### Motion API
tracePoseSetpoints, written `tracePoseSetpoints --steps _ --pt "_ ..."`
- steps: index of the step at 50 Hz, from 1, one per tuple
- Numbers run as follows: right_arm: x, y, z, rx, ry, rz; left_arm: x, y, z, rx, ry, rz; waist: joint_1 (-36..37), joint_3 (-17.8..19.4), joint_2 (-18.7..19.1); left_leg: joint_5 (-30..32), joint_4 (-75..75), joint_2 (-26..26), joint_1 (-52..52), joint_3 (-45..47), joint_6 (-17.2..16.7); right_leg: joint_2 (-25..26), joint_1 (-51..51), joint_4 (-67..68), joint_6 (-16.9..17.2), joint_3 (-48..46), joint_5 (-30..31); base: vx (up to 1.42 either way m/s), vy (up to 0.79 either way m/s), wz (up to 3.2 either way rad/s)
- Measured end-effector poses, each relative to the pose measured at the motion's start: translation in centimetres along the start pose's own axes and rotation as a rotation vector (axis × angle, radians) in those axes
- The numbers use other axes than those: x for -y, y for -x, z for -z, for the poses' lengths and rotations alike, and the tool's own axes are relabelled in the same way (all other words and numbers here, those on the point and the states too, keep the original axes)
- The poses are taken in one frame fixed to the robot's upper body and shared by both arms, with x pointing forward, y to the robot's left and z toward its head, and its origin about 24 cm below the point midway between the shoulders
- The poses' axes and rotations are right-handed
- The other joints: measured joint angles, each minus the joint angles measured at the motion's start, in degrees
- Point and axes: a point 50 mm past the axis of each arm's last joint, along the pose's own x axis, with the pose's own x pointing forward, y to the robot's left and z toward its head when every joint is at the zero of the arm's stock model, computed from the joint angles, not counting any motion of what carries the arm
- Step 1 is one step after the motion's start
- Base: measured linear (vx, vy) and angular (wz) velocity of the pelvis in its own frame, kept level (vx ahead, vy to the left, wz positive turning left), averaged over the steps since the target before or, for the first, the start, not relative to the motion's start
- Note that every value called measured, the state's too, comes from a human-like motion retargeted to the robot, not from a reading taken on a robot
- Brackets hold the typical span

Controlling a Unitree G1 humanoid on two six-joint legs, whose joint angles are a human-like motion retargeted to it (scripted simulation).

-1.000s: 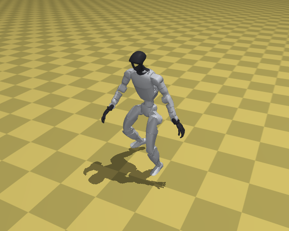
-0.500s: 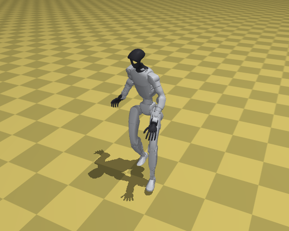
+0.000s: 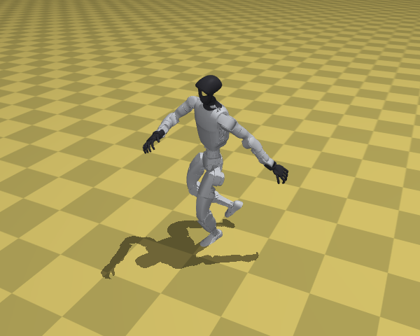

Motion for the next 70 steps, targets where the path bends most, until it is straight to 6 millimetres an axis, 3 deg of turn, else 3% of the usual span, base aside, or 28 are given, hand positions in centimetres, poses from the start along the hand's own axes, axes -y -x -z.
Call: tracePoseSetpoints --steps 3,5,8,10,13,15,17,20,23,27,30,33,35,37,41,44,48,50,52,53,55,57,59,61,63,66,68,70 --pt "-5.0 6.1 7.0 -0.338 -0.048 -0.034 1.8 2.3 -11.4 0.299 0.003 -0.082 -6.8 4.3 0.0 -4.5 14.1 4.4 -4.2 -8.3 -3.6 -1.4 -3.6 1.2 3.6 6.0 -3.4 0.48 -0.61 2.50" --pt "-9.4 12.5 11.8 -0.663 -0.129 -0.079 3.6 6.7 -20.1 0.538 0.055 -0.055 -10.4 7.5 1.6 -5.5 17.6 6.4 -4.3 -14.0 -5.4 -2.4 -3.2 -3.7 2.8 8.0 -5.1 0.38 -0.60 2.28" --pt "-14.7 24.1 16.2 -1.221 -0.333 -0.091 6.8 18.1 -31.5 0.937 0.152 0.169 -15.9 10.8 4.1 -4.2 18.8 8.3 -5.5 -22.6 -7.7 -1.9 -3.1 -16.5 0.3 11.4 -7.8 0.28 -0.66 2.12" --pt "-16.5 32.0 16.6 -1.569 -0.439 -0.050 8.0 27.4 -36.2 1.221 0.186 0.296 -20.5 11.2 5.2 -2.6 17.6 8.6 -7.2 -28.3 -9.0 0.4 -3.4 -27.1 0.9 16.1 -7.4 0.24 -0.72 2.17" --pt "-16.3 42.4 14.8 -1.968 -0.475 0.134 8.1 39.4 -37.9 1.642 0.260 0.328 -28.1 8.8 6.2 -0.9 11.9 8.7 -7.4 -35.2 -9.2 3.9 -2.6 -42.2 4.7 24.9 -5.4 0.29 -0.77 1.90" --pt "-15.0 46.7 13.4 -2.141 -0.471 0.321 7.2 45.6 -37.4 1.861 0.364 0.361 -31.7 7.2 6.0 3.7 3.0 8.2 -5.0 -38.0 -10.1 3.6 -1.5 -53.6 8.9 27.6 -1.2 0.30 -0.85 1.11" --pt "-13.6 49.5 12.3 -2.203 -0.474 0.558 6.7 48.3 -36.3 1.972 0.459 0.411 -33.7 5.9 5.9 9.6 -4.4 9.5 -0.9 -38.8 -10.9 3.4 1.3 -62.5 12.4 25.0 4.6 0.35 -0.94 0.46" --pt "-12.2 50.5 11.2 -2.085 -0.629 0.850 7.1 47.6 -35.1 1.969 0.524 0.476 -34.8 4.5 5.9 21.7 -7.2 11.7 1.6 -38.9 -11.6 4.9 5.6 -68.8 14.1 17.5 11.1 0.36 -1.05 -0.06" --pt "-11.4 48.0 11.3 -1.804 -0.886 0.931 8.2 43.4 -34.6 1.923 0.405 0.368 -34.0 3.1 5.9 29.4 0.2 15.4 -3.7 -34.3 -12.8 6.0 8.0 -67.0 11.4 9.0 6.9 0.30 -1.10 -0.10" --pt "-10.8 42.3 13.6 -1.557 -0.965 0.904 9.2 35.3 -33.7 1.795 0.154 0.093 -34.2 3.9 6.5 25.4 4.0 17.5 -13.3 -29.7 -10.6 10.9 8.9 -61.7 12.1 6.4 -0.5 0.18 -1.03 0.43" --pt "-10.7 36.2 16.7 -1.531 -0.858 0.856 10.6 28.0 -31.7 1.545 0.030 0.069 -34.1 5.9 7.5 26.3 -4.7 14.0 -16.9 -26.9 -8.9 16.0 8.2 -56.9 12.1 3.3 -1.9 0.07 -0.95 0.33" --pt "-9.2 28.0 18.9 -1.405 -0.852 0.746 11.0 21.3 -29.3 1.253 0.000 0.142 -30.0 7.8 7.2 29.7 -16.8 9.7 -15.9 -14.7 -8.3 20.6 7.6 -54.4 12.0 3.8 -3.5 0.08 -0.90 -0.46" --pt "-5.8 21.9 19.1 -1.186 -0.905 0.647 10.5 17.3 -27.3 1.059 0.012 0.195 -25.2 9.6 8.0 31.9 -22.4 6.9 -14.6 -6.1 -8.6 24.4 7.4 -52.3 10.9 5.5 -4.9 0.14 -0.81 -1.27" --pt "0.1 16.1 17.7 -0.907 -0.852 0.545 9.5 13.5 -24.8 0.882 0.045 0.227 -19.9 11.1 9.8 32.4 -24.3 3.9 -14.4 -0.6 -8.8 28.6 7.5 -49.7 9.9 7.2 -6.5 0.21 -0.72 -1.51" --pt "12.4 7.2 10.9 -0.476 -0.387 0.489 5.8 7.0 -18.6 0.590 0.199 0.156 -9.1 11.0 9.7 32.1 -28.1 -5.9 -15.3 3.4 -8.2 35.4 10.0 -50.0 10.8 12.0 -7.8 0.39 -0.69 -1.49" --pt "16.3 3.0 6.0 -0.298 -0.050 0.516 2.9 3.3 -12.5 0.365 0.386 0.035 -0.7 9.4 5.9 33.5 -31.6 -12.7 -12.8 9.0 -8.7 39.2 15.9 -57.5 13.6 17.8 0.4 0.63 -0.78 -1.70" --pt "13.4 -2.8 0.5 -0.104 0.136 0.430 2.0 0.6 -0.9 -0.056 0.585 -0.100 6.8 6.2 -0.3 40.3 -29.3 -13.1 -6.3 17.8 -10.0 42.9 24.5 -68.3 16.6 24.1 19.0 0.76 -1.09 -2.06" --pt "9.5 -5.0 -3.1 0.040 0.156 0.329 3.2 1.2 6.4 -0.331 0.586 -0.124 8.6 3.2 0.4 40.0 -27.4 -9.4 -1.3 15.0 -11.1 42.3 26.9 -66.9 16.6 19.3 21.9 0.86 -0.61 -2.78" --pt "5.9 -5.1 -5.2 0.150 0.121 0.206 4.7 2.6 11.6 -0.518 0.499 -0.104 8.8 0.4 4.6 31.2 -26.8 -5.4 5.6 8.9 -11.0 37.3 26.4 -53.7 12.9 5.7 15.8 0.97 -0.16 -2.17" --pt "4.4 -4.8 -5.4 0.171 0.081 0.144 5.3 3.1 12.4 -0.545 0.438 -0.081 8.8 -0.5 5.9 25.7 -25.6 -2.8 7.7 7.1 -10.6 33.4 24.2 -44.0 7.9 -2.0 11.1 0.89 -0.31 -1.38" --pt "1.7 -3.6 -3.4 0.105 -0.025 0.041 6.2 2.9 10.6 -0.461 0.280 -0.033 8.3 -1.1 4.8 15.5 -21.2 -0.3 8.0 6.8 -7.4 21.4 16.3 -22.2 0.0 -10.9 3.3 0.78 -0.42 -0.56" --pt "-1.2 -1.1 2.2 -0.125 -0.107 -0.003 6.7 1.9 4.4 -0.214 0.098 -0.005 6.4 0.1 1.5 8.4 -12.9 0.0 4.9 6.2 -3.7 9.3 6.6 -6.1 -4.0 -10.2 0.4 0.67 -0.42 0.80" --pt "-4.3 4.2 9.5 -0.457 -0.097 -0.022 7.3 2.2 -4.2 0.094 -0.056 0.028 3.1 2.1 1.0 3.9 -3.0 1.7 2.0 2.3 -2.4 1.3 0.0 2.1 -6.6 -6.9 -2.3 0.61 -0.46 2.01" --pt "-7.4 13.3 16.1 -0.830 0.000 -0.094 7.9 5.1 -14.3 0.438 -0.166 0.066 -0.7 3.7 3.1 0.4 6.1 4.3 -0.4 -3.7 -1.9 -4.0 -2.6 3.8 -7.1 -4.8 -3.8 0.57 -0.50 2.89" --pt "-10.1 24.8 19.5 -1.219 0.038 -0.325 9.2 11.2 -23.8 0.772 -0.255 0.131 -5.2 5.6 6.2 -0.4 9.7 4.9 -1.5 -11.2 -2.6 -5.3 -5.0 1.4 -7.2 0.8 -1.1 0.44 -0.55 3.37" --pt "-13.2 40.1 17.4 -1.651 -0.106 -0.729 10.1 24.7 -34.1 1.250 -0.249 0.159 -13.9 7.1 9.5 -0.2 10.4 3.9 -3.4 -23.5 -3.7 -2.5 -6.2 -7.7 -2.1 10.2 2.4 0.34 -0.69 3.48" --pt "-14.8 46.8 13.7 -1.798 -0.202 -0.874 9.0 34.2 -37.5 1.538 -0.121 0.133 -20.6 7.3 10.8 0.0 9.6 4.1 -4.3 -30.9 -4.6 -0.9 -4.7 -16.1 0.4 13.5 1.9 0.32 -0.80 3.13" --pt "-15.8 51.3 9.7 -1.886 -0.274 -0.886 7.1 42.4 -38.5 1.781 0.051 0.128 -27.1 6.1 11.4 3.0 7.2 3.8 -6.1 -37.4 -7.5 0.6 -3.2 -26.6 3.2 16.9 1.2 0.23 -0.84 2.60"
